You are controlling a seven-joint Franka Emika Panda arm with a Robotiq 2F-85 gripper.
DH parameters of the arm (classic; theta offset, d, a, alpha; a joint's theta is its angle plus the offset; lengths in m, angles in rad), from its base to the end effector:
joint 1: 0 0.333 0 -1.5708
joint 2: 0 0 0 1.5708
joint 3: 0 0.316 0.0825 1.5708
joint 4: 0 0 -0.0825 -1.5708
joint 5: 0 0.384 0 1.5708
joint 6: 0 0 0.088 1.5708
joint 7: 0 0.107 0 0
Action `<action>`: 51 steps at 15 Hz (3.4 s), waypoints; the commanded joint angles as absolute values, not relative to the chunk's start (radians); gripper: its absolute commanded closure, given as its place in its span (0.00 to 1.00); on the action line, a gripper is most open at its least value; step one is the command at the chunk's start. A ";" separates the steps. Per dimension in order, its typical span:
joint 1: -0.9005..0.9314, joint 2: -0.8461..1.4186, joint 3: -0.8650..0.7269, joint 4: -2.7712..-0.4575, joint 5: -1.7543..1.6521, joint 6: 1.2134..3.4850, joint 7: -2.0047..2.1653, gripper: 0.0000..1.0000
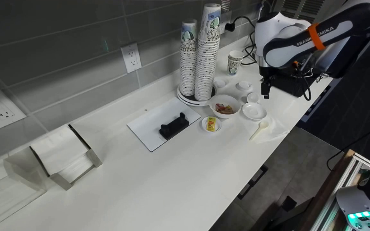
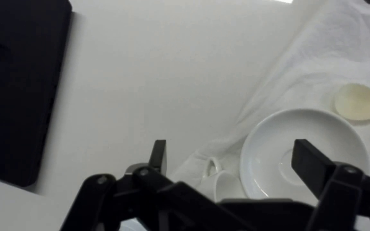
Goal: Remove the mug from the plate and then put it on the counter
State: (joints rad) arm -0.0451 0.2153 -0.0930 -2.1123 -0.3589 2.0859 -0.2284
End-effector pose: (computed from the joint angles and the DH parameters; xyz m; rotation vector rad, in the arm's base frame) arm 0.5385 -0.0920 0.2986 2.8181 0.4352 -0.4216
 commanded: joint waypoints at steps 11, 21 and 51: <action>-0.041 0.137 -0.070 -2.216 -0.618 2.189 -0.261 0.00; -0.044 0.199 -0.098 -2.220 -0.826 2.460 -0.058 0.00; -0.060 0.256 -0.139 -2.228 -0.796 2.626 -0.023 0.41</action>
